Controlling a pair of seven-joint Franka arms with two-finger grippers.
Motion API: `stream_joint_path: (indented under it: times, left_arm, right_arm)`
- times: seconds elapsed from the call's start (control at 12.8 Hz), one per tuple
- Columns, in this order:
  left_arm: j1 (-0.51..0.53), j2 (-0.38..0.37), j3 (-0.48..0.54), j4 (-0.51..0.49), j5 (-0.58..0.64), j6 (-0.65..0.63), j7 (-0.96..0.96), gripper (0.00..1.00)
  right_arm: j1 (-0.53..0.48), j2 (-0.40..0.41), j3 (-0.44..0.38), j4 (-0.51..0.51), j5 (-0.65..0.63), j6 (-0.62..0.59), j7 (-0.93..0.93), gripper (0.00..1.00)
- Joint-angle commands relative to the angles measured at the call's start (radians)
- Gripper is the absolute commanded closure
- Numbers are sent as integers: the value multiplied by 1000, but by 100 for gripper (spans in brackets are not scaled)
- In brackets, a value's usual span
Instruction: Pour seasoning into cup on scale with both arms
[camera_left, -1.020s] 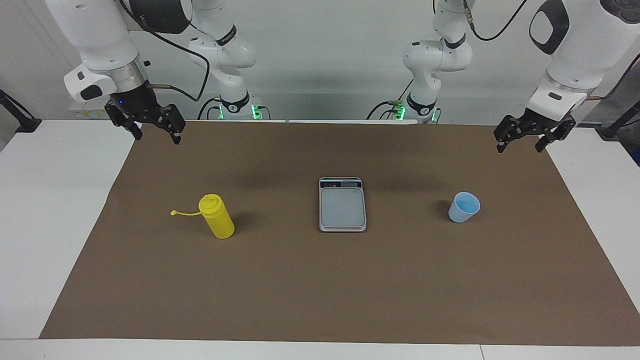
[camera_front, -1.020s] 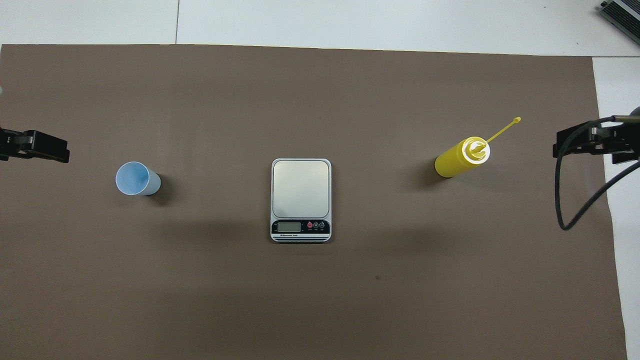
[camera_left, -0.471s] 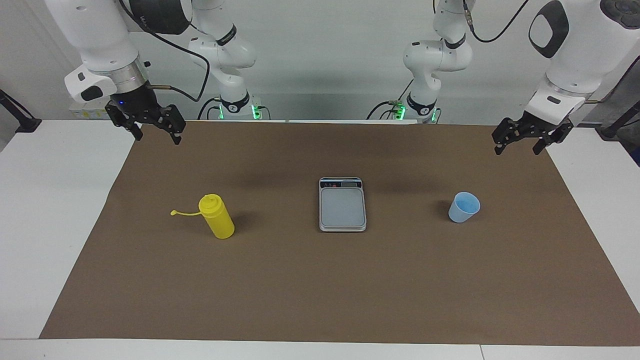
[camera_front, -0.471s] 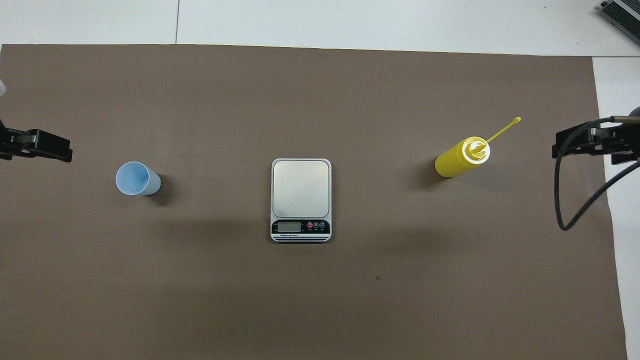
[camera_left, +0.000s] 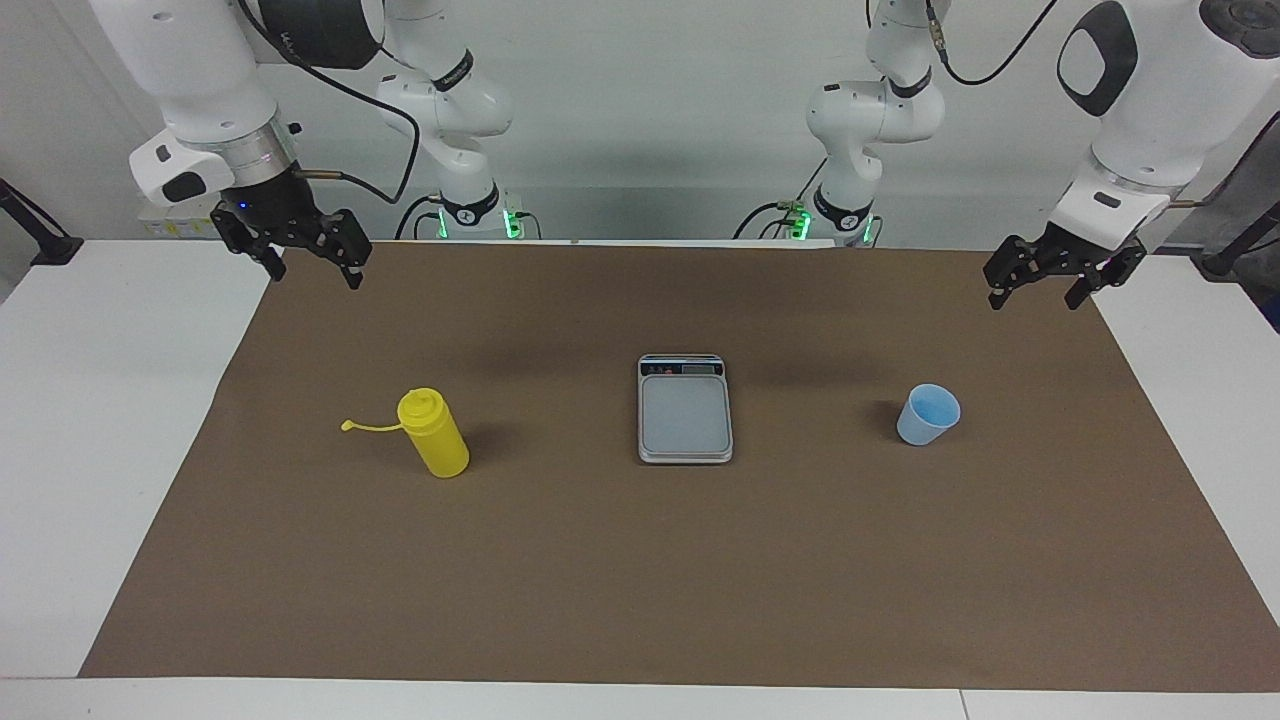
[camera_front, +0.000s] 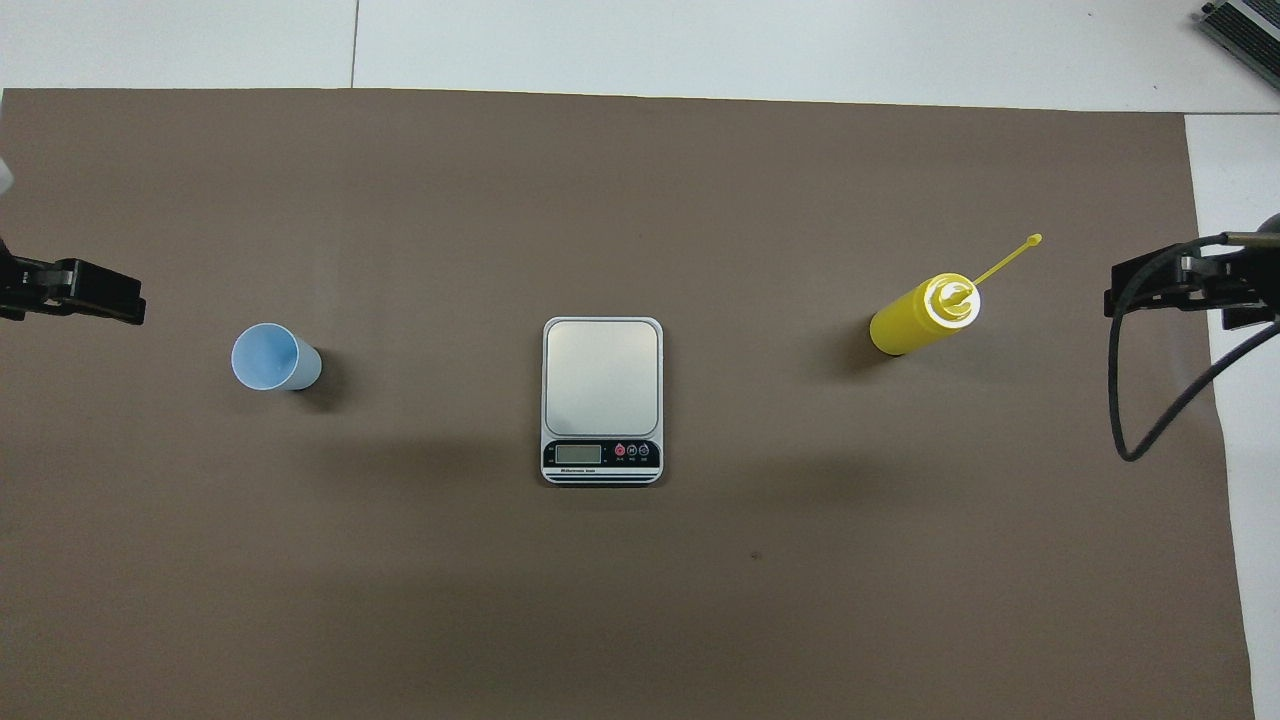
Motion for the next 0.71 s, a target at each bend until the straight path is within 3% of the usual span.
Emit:
stream_joint_path:
  times: [0.0,0.63]
  left_arm:
    - [-13,14,9,30,-12,-27,12,0]
    - [-13,0,7,-18,-10,10,14,0]
  right_arm:
    - [-13,-2,10,-4,12,-10,11,0]
    - [-13,-2,10,-4,12,-12,11,0]
